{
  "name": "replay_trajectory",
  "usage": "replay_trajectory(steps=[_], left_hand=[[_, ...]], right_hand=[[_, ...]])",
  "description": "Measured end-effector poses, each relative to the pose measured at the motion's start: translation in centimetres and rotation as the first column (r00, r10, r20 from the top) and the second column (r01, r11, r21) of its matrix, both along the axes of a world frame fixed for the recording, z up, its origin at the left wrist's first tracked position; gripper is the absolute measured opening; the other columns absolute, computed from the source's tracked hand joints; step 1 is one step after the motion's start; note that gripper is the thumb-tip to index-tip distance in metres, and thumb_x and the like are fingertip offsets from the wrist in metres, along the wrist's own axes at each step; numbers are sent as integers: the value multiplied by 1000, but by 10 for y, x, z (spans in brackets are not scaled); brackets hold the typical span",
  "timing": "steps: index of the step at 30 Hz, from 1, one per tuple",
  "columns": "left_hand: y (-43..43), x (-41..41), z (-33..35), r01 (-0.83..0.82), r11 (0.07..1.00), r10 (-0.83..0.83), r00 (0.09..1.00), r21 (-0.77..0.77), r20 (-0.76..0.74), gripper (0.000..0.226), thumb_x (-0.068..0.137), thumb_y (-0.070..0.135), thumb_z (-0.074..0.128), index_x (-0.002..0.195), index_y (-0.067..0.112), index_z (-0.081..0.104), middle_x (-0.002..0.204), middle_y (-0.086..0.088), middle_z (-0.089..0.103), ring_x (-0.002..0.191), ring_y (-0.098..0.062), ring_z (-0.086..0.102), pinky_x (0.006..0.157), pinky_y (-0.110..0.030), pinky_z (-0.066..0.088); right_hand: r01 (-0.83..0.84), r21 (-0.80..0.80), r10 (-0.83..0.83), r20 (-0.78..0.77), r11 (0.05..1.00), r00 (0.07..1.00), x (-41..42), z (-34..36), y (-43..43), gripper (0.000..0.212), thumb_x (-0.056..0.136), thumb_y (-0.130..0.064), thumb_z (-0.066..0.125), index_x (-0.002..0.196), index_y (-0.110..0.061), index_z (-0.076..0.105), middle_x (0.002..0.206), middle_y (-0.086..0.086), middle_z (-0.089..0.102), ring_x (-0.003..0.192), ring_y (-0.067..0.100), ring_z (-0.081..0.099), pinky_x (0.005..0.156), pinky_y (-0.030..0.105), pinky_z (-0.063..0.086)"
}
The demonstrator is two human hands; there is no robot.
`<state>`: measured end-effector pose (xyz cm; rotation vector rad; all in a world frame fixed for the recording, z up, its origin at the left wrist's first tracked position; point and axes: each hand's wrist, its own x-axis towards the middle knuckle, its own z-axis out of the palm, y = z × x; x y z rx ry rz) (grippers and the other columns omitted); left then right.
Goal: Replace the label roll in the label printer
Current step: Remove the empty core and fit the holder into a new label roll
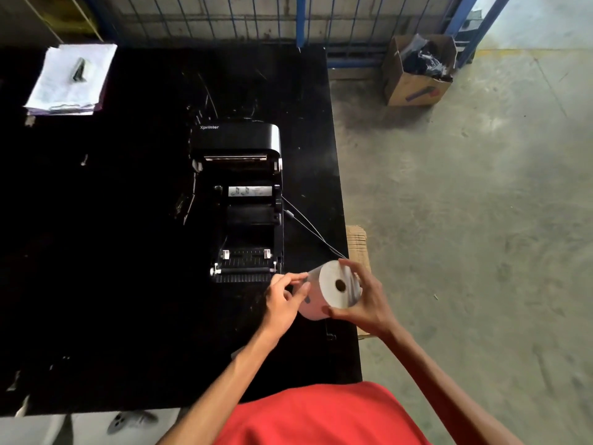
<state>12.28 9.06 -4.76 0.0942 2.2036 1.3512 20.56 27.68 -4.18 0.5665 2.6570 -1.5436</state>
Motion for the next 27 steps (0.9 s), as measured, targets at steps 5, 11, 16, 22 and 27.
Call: replay_trajectory(steps=[5, 11, 16, 22, 27], left_hand=[[2, -2, 49, 101, 995, -102, 971, -17, -215, 48, 86, 50, 72, 128, 26, 70, 114, 1, 54, 103, -9, 50, 87, -15, 41], [-1, -11, 104, 64, 919, -103, 991, 390, 81, 85, 64, 75, 72, 141, 46, 50, 133, 8, 61, 121, -7, 60, 98, -32, 51], [-18, -24, 127, 133, 827, -179, 983, 546, 32, 93, 68, 34, 83, 147, 28, 34, 123, -5, 64, 110, -25, 66, 79, -38, 60], [-48, -30, 133, 99, 810, -117, 993, 578, -5, 95, 61, 21, 87, 142, 23, 38, 125, -18, 63, 110, -39, 65, 78, -50, 61], [-63, -25, 132, 47, 776, -52, 999, 629, -10, 91, 63, 15, 86, 140, 19, 38, 124, -16, 64, 109, -38, 67, 75, -49, 61]], right_hand=[[144, -284, -168, -61, 948, 984, 11, 39, 4, 91, 52, -40, 96, 133, -27, 57, 126, -2, 66, 114, 19, 66, 82, 44, 63], [155, -650, -282, -95, 744, 955, 9, 80, -1, 94, 58, -38, 97, 141, -28, 54, 134, 9, 63, 112, 34, 69, 76, 44, 61], [76, -758, -234, -104, 648, 967, -4, 95, -21, 91, 67, -41, 92, 146, -24, 49, 138, 14, 61, 114, 29, 67, 81, 47, 60], [-22, -538, -73, -155, 843, 985, -14, 113, -34, 86, 67, -59, 85, 143, -37, 50, 137, -5, 64, 127, 22, 61, 97, 48, 54], [-126, -247, 81, -187, 961, 979, -32, 150, -32, 70, 79, -61, 65, 145, -44, 48, 145, -13, 55, 134, 13, 52, 109, 53, 46]])
